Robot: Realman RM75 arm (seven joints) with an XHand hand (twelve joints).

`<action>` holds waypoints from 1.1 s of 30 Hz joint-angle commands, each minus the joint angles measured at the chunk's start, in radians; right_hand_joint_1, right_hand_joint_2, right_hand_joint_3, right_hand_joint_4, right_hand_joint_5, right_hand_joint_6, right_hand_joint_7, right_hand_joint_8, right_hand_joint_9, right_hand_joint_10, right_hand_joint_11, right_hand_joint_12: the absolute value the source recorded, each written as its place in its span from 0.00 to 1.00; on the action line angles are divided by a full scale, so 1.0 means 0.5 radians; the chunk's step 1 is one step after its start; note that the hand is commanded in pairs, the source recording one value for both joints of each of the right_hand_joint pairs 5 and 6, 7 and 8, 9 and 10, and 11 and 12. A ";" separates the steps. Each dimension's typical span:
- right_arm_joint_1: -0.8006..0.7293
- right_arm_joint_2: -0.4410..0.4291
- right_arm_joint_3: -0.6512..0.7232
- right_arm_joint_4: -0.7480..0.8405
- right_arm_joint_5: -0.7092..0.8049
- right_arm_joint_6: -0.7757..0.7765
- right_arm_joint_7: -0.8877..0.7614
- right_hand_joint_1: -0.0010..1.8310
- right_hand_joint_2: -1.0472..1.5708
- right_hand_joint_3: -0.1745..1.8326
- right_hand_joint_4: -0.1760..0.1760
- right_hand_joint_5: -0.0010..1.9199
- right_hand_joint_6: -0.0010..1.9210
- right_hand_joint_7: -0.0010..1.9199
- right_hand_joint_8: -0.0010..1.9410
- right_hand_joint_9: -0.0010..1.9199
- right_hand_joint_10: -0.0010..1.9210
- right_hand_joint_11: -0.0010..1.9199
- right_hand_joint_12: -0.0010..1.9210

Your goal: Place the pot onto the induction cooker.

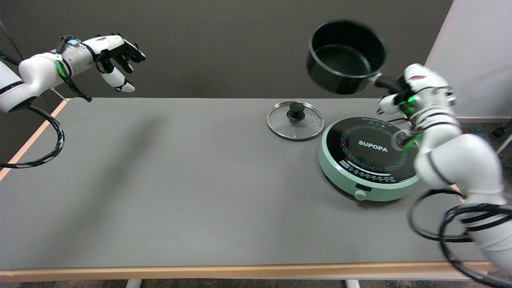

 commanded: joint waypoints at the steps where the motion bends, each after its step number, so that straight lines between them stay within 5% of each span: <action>1: -0.263 0.669 0.758 -0.546 0.509 -1.162 0.253 0.60 0.84 0.51 0.30 0.96 0.96 0.96 0.95 0.96 0.96 0.96 0.96; 14: 0.278 0.738 0.460 -1.465 0.468 -1.884 0.440 0.61 0.84 0.51 0.30 0.96 0.96 0.96 0.95 0.96 0.96 0.96 0.96; 21: 0.435 0.764 0.406 -1.680 -0.069 -2.161 0.832 0.61 0.83 0.51 0.30 0.96 0.96 0.96 0.95 0.96 0.96 0.96 0.96; 26: 0.237 0.916 0.321 -1.602 -0.076 -2.246 1.130 0.61 0.81 0.52 0.30 0.95 0.95 0.95 0.94 0.95 0.95 0.95 0.95; 33: -0.420 1.004 0.742 -1.240 -0.104 -2.272 1.301 0.61 0.81 0.53 0.29 0.95 0.95 0.95 0.94 0.95 0.95 0.95 0.95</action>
